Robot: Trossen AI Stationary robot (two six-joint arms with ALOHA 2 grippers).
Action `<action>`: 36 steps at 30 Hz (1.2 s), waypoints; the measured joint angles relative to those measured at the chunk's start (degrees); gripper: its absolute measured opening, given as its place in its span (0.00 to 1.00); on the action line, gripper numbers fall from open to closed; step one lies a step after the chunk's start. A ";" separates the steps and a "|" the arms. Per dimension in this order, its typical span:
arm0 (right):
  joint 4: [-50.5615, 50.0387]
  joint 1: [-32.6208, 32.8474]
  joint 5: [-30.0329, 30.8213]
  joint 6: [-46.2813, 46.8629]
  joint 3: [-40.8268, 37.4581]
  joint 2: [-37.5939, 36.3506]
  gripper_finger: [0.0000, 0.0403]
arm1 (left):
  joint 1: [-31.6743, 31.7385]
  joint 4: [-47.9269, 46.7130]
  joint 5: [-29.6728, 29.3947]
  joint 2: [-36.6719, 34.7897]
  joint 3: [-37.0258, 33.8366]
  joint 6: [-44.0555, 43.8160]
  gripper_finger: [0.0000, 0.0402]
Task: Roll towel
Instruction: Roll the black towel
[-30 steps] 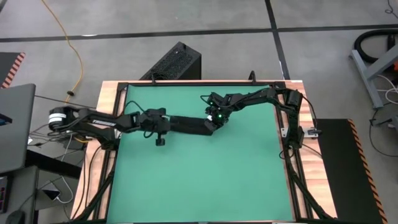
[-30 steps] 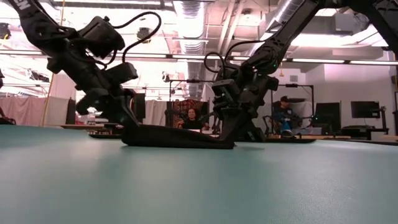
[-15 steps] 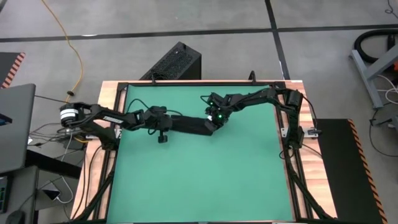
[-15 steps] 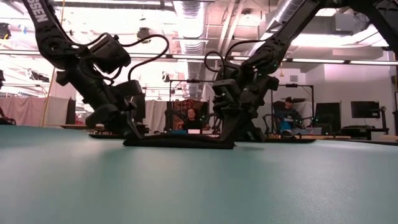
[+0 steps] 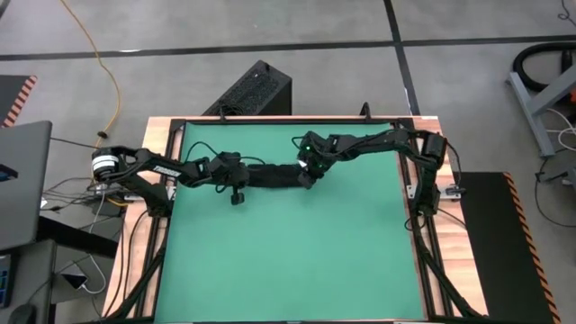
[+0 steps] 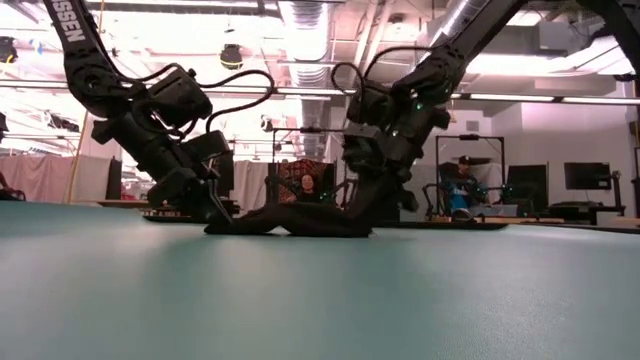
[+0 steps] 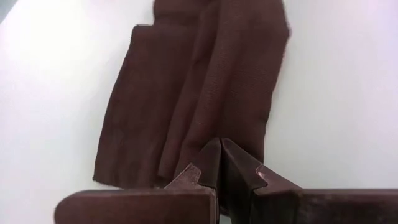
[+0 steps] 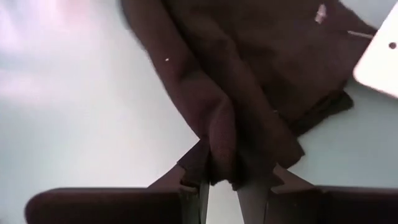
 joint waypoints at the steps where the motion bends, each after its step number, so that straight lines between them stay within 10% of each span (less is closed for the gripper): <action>1: -0.66 0.00 0.73 -0.90 0.00 -0.67 0.22 | 0.01 -0.20 0.00 0.00 0.00 0.14 0.00; 18: -5.42 0.34 13.03 -15.23 0.11 -12.07 0.22 | 0.06 -0.68 1.28 0.00 0.00 0.15 0.00; 36: 3.97 4.72 10.94 -24.19 0.15 -2.00 0.04 | 0.06 -0.73 1.37 0.00 -0.04 -0.97 0.00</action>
